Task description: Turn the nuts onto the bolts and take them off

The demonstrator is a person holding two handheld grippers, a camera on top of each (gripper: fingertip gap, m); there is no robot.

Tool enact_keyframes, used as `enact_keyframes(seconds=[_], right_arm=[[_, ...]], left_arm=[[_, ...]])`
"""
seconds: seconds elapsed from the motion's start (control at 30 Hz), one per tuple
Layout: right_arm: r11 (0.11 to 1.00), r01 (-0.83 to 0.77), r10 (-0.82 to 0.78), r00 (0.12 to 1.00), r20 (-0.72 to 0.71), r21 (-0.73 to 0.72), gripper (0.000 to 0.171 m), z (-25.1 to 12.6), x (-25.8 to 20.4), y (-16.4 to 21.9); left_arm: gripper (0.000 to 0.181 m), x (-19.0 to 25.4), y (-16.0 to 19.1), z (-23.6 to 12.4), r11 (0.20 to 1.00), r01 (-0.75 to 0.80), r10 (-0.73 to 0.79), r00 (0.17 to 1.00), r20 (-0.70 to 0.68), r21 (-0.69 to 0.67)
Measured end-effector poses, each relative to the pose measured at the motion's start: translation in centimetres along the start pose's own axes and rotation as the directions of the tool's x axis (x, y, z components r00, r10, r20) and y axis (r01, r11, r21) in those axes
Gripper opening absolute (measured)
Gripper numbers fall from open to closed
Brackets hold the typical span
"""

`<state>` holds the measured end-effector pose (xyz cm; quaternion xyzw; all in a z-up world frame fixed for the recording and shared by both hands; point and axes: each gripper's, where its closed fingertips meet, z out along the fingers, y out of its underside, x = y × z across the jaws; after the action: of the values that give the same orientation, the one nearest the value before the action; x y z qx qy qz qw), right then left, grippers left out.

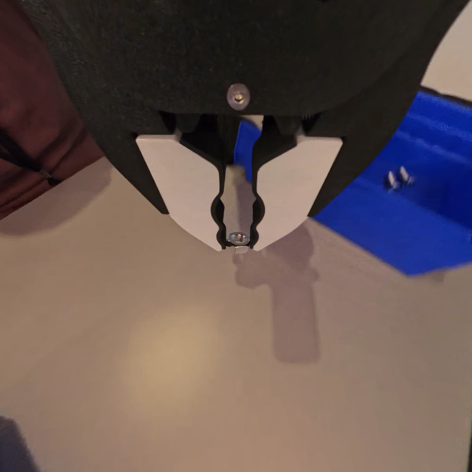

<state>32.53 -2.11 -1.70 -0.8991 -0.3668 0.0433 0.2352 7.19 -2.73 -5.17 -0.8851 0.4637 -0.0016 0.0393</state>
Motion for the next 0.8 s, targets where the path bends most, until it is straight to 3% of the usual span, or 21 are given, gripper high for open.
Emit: enact_keyframes(seconds=[0.13,0.37,0.63,0.8], right_arm=[[0.997,-0.051,0.052,0.998,-0.022,0.054,0.024,-2.2,0.9,1.4],[0.983,-0.138,0.143,0.989,-0.031,0.122,0.024,-4.1,2.6,3.1],[0.985,-0.135,0.136,0.991,-0.008,0.104,0.024,-3.4,2.7,3.2],[0.984,-0.134,0.136,0.991,-0.009,0.117,0.024,-3.7,2.7,3.3]], left_arm=[[0.017,4.3,-4.8,4.9,0.989,-0.143,0.144,0.989,-0.021,0.042],[0.017,6.1,-6.9,10.2,0.970,-0.241,0.240,0.970,-0.031,-0.037],[0.017,6.4,-7.5,11.1,0.951,-0.300,0.299,0.954,-0.027,-0.081],[0.026,6.5,-8.0,9.0,0.965,-0.262,0.262,0.962,-0.070,0.019]])
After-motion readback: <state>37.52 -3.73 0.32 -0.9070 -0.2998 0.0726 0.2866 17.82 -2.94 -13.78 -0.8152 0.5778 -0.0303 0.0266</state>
